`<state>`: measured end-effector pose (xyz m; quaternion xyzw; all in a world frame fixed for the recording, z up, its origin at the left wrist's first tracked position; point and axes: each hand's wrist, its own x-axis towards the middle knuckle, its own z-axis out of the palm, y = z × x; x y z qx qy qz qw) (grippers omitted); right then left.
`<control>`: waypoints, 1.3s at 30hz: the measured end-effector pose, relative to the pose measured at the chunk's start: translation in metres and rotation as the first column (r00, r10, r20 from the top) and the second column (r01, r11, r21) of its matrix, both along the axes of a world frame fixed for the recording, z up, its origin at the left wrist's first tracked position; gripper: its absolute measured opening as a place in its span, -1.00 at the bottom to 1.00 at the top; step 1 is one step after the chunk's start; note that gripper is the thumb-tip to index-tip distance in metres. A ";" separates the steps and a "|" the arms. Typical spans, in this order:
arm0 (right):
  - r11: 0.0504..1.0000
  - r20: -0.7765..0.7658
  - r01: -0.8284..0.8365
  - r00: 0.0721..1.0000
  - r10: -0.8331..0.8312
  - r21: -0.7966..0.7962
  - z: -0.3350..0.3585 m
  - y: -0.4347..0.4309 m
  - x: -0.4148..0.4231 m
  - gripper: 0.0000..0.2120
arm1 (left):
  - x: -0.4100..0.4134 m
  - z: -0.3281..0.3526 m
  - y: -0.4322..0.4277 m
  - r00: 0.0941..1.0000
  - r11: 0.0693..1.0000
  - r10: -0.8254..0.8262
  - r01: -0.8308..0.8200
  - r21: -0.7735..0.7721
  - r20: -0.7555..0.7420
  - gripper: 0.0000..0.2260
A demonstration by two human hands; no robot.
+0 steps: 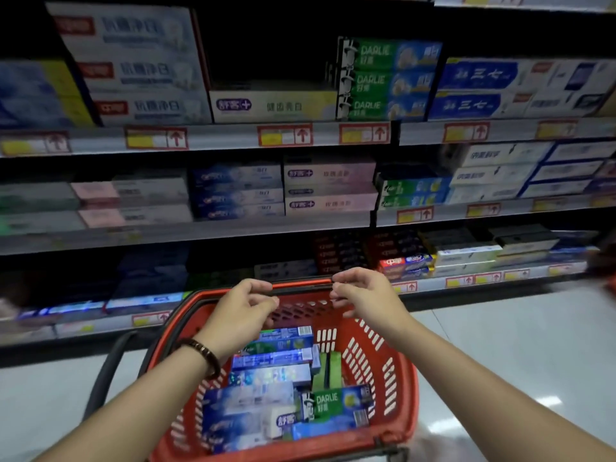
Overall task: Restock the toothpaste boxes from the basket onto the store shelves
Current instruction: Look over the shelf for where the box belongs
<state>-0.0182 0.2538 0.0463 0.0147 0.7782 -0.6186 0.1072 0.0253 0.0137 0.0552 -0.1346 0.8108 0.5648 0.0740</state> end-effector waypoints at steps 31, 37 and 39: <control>0.991 0.232 -0.097 0.970 0.073 0.095 -0.036 0.009 0.017 -0.88 | 0.011 -0.126 0.046 0.583 0.596 -0.598 0.782 -0.181 0.550 -0.54; 0.989 0.233 -0.107 0.969 0.081 0.102 -0.034 0.009 0.015 -0.88 | 0.018 -0.133 0.050 0.508 0.534 -0.645 0.834 -0.139 0.571 -0.56; 0.989 0.233 -0.108 0.969 0.081 0.104 -0.033 0.007 0.015 -0.88 | 0.018 -0.134 0.051 0.512 0.527 -0.649 0.836 -0.152 0.564 -0.55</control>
